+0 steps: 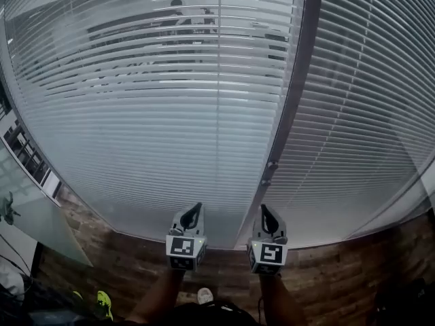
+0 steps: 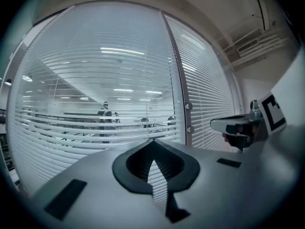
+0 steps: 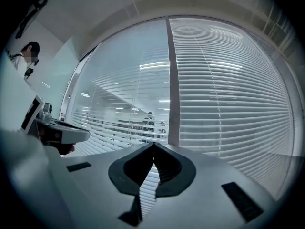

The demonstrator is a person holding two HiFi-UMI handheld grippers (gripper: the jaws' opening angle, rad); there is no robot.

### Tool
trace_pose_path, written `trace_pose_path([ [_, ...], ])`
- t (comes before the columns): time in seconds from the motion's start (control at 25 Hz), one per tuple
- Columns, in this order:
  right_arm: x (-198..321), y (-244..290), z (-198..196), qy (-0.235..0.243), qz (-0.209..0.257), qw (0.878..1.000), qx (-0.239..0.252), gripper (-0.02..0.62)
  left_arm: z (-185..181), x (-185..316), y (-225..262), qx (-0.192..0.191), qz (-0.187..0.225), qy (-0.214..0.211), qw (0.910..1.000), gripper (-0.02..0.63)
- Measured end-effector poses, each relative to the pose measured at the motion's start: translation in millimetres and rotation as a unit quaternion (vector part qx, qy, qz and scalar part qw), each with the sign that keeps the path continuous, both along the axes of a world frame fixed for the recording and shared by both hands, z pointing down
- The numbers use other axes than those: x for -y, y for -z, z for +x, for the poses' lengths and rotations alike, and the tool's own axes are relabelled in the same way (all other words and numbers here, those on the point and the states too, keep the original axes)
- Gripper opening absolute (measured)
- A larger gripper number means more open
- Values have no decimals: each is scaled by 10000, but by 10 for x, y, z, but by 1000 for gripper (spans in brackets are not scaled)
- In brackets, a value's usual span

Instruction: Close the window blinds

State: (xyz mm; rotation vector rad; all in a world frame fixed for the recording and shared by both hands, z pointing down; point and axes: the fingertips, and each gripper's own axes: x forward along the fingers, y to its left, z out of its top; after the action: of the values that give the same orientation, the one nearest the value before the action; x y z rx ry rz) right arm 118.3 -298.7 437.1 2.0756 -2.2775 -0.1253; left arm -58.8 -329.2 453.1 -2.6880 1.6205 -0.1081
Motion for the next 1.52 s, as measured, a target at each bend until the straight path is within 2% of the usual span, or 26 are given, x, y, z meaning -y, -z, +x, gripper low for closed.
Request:
trace_pose_path([
  [0.16, 111, -42, 109, -211, -52, 9998, -7, 3, 46, 153, -53, -75, -29, -166, 9998, 0],
  [0.44, 270, 65, 187, -355, 148, 9992, -62, 3, -6, 349, -59, -289, -125, -200, 9993, 0],
  [0.56, 342, 46, 225, -457, 264, 9986, -44, 3, -10, 417, -137, -343, 8, -248, 9991, 0],
  [0.72, 492, 20, 295, -475, 175, 9987, -106, 3, 68, 518, -216, -318, -37, -260, 9992, 0],
  [0.88, 567, 96, 331, -385, 101, 9991, -139, 3, 159, 557, -106, -310, 89, -261, 9991, 0],
  [1.12, 636, 265, 382, -350, 368, 9985, -214, 5, 229, 580, 37, -168, 147, -237, 9995, 0],
  [1.36, 697, 292, 414, -346, 325, 9986, -250, 54, 275, 574, -24, -229, 388, -259, 9986, 0],
  [1.52, 771, 133, 413, -348, 348, 9984, -279, 105, 307, 515, -181, -153, 139, -263, 9994, 0],
])
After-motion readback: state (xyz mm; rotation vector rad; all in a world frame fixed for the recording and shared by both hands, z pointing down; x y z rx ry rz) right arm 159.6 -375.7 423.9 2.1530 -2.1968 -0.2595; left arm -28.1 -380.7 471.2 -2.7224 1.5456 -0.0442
